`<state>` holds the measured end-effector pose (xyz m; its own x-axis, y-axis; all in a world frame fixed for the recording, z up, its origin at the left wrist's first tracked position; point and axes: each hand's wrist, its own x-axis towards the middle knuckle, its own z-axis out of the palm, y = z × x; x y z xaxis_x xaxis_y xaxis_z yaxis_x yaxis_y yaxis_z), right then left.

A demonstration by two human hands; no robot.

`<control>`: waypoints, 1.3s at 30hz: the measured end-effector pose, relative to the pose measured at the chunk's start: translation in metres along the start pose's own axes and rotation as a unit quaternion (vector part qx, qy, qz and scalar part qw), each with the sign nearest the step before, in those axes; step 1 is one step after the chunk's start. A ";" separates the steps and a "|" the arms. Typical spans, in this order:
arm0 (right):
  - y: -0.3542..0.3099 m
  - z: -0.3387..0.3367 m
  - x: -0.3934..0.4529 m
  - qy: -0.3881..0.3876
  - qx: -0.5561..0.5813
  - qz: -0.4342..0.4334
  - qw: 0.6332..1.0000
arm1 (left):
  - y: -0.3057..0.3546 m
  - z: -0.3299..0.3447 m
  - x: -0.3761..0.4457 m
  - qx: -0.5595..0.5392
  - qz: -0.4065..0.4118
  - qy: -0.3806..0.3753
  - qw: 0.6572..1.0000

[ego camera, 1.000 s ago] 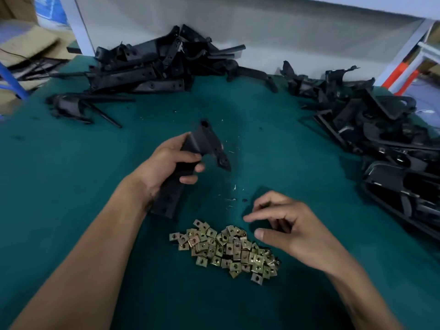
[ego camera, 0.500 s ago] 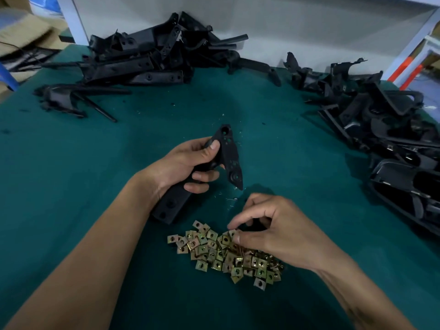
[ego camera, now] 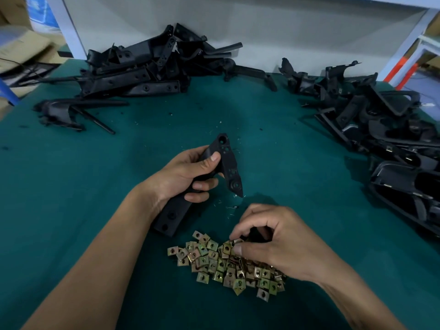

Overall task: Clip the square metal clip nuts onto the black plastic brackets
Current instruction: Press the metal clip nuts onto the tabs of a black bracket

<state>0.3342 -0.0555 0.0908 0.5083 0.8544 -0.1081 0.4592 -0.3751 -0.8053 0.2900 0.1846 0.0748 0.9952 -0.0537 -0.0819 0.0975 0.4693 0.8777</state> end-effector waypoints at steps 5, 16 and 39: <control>0.010 -0.003 -0.005 0.006 0.104 -0.027 0.994 | 0.002 0.002 -0.001 0.011 -0.001 -0.019 1.000; 0.023 -0.016 0.031 0.188 0.415 0.050 0.889 | 0.002 0.006 -0.002 0.036 0.013 -0.022 0.999; 0.008 -0.008 0.104 0.160 0.558 -0.024 0.814 | 0.001 -0.002 0.009 0.052 0.094 0.101 0.989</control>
<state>0.3966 0.0274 0.0776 0.7545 0.6545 -0.0484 -0.3741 0.3684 -0.8511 0.2992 0.1861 0.0737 0.9783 0.2071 0.0037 -0.0801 0.3615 0.9289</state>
